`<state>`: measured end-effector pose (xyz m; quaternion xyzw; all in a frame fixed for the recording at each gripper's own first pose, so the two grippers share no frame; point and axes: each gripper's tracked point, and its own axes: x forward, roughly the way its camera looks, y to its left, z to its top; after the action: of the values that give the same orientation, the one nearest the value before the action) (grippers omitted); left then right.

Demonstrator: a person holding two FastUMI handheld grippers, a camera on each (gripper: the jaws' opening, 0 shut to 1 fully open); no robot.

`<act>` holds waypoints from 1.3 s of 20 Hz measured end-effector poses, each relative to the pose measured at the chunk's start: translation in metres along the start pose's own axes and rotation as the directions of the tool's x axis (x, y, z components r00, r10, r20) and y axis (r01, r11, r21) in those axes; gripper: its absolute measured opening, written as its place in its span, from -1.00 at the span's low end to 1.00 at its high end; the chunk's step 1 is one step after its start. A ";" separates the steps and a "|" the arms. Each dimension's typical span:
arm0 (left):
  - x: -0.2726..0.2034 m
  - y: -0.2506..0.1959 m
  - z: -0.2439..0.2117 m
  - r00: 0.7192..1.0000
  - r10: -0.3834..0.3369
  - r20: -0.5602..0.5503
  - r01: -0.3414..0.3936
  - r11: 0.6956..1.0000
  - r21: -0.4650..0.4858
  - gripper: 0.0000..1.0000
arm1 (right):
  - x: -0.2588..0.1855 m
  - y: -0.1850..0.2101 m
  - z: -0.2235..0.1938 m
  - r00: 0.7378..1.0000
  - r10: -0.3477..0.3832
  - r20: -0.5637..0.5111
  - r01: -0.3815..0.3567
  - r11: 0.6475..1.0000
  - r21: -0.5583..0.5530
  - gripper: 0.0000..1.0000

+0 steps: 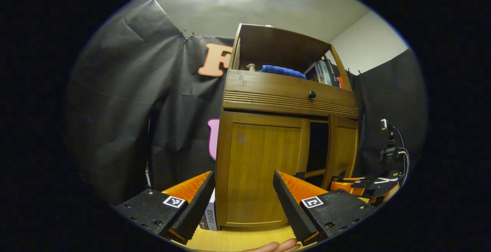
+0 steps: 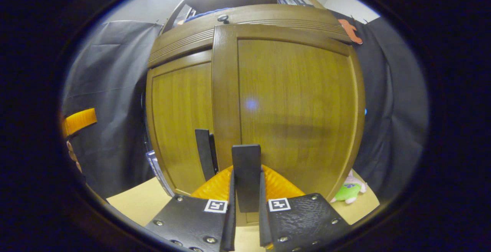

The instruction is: Open the right door of the double-door shoe cabinet with the right hand, and open the left door with the left hand.

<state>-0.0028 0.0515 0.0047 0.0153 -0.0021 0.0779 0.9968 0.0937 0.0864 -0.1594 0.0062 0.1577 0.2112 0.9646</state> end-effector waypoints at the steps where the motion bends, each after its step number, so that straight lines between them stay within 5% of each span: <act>1: 0.000 -0.001 0.001 1.000 0.000 0.005 0.000 1.000 -0.001 0.88 | -0.008 -0.002 -0.002 1.000 0.002 -0.003 -0.002 1.000 0.004 -0.51; 9: 0.006 -0.011 -0.011 0.999 -0.025 -0.029 0.025 1.000 -0.007 0.88 | -0.066 -0.032 -0.004 0.999 -0.036 -0.016 0.037 0.999 0.019 -0.51; 26: 0.002 -0.042 -0.017 0.998 -0.065 -0.021 0.067 0.995 0.075 0.79 | -0.118 -0.076 -0.003 0.985 -0.172 -0.008 0.172 0.985 0.013 -0.53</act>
<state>0.0058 0.0105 -0.0137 0.0523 0.0106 0.0449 0.9976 0.0222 -0.0312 -0.1324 -0.0015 0.1625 0.1259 0.9786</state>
